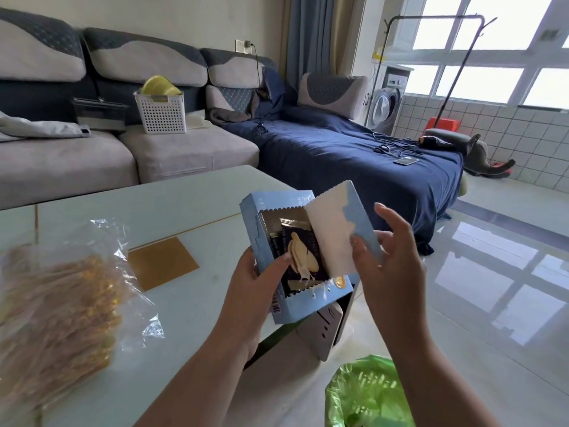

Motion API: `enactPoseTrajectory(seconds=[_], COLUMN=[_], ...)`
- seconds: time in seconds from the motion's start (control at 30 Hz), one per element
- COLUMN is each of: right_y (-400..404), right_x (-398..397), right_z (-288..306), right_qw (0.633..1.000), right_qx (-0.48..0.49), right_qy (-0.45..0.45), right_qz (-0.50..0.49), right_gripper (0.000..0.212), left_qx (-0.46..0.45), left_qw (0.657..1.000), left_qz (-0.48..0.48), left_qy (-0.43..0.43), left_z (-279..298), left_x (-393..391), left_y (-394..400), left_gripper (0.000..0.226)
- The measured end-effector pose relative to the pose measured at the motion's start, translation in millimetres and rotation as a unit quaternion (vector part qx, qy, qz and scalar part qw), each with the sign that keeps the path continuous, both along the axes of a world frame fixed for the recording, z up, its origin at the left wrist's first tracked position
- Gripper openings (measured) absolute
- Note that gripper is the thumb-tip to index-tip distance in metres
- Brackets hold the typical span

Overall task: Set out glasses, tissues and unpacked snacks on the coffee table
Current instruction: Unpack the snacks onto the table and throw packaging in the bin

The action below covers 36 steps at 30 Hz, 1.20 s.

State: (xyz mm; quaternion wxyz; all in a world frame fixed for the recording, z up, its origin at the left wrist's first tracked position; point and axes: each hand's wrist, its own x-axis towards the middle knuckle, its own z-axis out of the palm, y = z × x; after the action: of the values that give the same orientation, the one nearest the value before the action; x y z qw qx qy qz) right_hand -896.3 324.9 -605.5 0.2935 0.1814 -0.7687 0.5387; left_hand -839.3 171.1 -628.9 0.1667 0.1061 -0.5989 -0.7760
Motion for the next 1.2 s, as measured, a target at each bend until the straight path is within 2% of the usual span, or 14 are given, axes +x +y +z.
enactPoseTrajectory(seconds=[0.1, 0.17, 0.23, 0.33, 0.37, 0.4, 0.53, 0.63, 0.7, 0.73, 0.83, 0.9, 1.0, 1.2], right_y=[4.6, 5.4, 5.9, 4.5, 4.6, 4.8, 4.4, 1.2, -1.0, -1.7, -5.5, -9.2, -14.3, -18.9], right_x=[-1.6, -0.5, 0.2, -1.0, -0.8, -0.5, -2.4, -3.2, -3.3, -3.8, -2.9, 0.6, 6.7, 14.1], right_z=[0.9, 1.5, 0.6, -3.3, -4.5, -4.8, -6.5, -8.1, -10.7, -12.5, -16.6, -18.0, -19.3, -22.2], right_qw=[0.992, 0.958, 0.894, 0.764, 0.735, 0.723, 0.733, 0.752, 0.77, 0.781, 0.807, 0.812, 0.824, 0.871], right_qx=[-0.088, -0.213, -0.31, -0.372, -0.37, -0.361, -0.347, -0.385, -0.387, -0.383, -0.377, -0.381, -0.375, -0.321], right_qy=[-0.083, -0.172, -0.273, -0.431, -0.466, -0.484, -0.473, -0.438, -0.422, -0.411, -0.38, -0.368, -0.348, -0.291], right_qz=[0.02, 0.083, 0.175, 0.303, 0.325, 0.338, 0.344, 0.307, 0.282, 0.272, 0.25, 0.244, 0.242, 0.232], right_gripper=[0.063, 0.067, 0.063, 0.066, 0.067, 0.068, 0.059, 0.032, 0.018, 0.016, 0.013, 0.007, 0.006, 0.008], left_qx=[0.035, 0.043, 0.05, 0.056, 0.06, 0.063, 0.084, 0.042, -0.085, -0.159, -0.352, -0.421, -0.439, -0.398], left_qw=[0.999, 0.999, 0.998, 0.996, 0.995, 0.994, 0.991, 0.997, 0.995, 0.982, 0.914, 0.878, 0.87, 0.906], left_qz=[-0.015, -0.017, -0.028, -0.055, -0.064, -0.07, -0.086, -0.046, 0.053, 0.101, 0.198, 0.225, 0.223, 0.139], left_qy=[-0.018, -0.029, -0.033, -0.047, -0.049, -0.048, -0.052, -0.038, -0.023, -0.003, 0.045, 0.041, 0.007, -0.042], left_z=[3.2, 3.7, 3.6, 5.3, 5.8, 5.8, 9.7, 8.0, 4.3, 2.4, -3.0, -8.6, -13.4, -14.5], left_x=[0.7, 0.8, 0.6, 1.1, 0.8, 0.4, 1.0, -2.1, -5.2, -6.3, -7.5, -10.1, -12.7, -19.6], left_y=[-2.4, -4.6, -6.9, -10.5, -11.5, -12.7, -14.2, -16.3, -20.9, -22.9, -23.6, -22.2, -17.8, -11.1], left_gripper=[0.021, 0.021, 0.02, 0.027, 0.03, 0.031, 0.025, 0.033, 0.048, 0.051, 0.042, 0.038, 0.039, 0.04])
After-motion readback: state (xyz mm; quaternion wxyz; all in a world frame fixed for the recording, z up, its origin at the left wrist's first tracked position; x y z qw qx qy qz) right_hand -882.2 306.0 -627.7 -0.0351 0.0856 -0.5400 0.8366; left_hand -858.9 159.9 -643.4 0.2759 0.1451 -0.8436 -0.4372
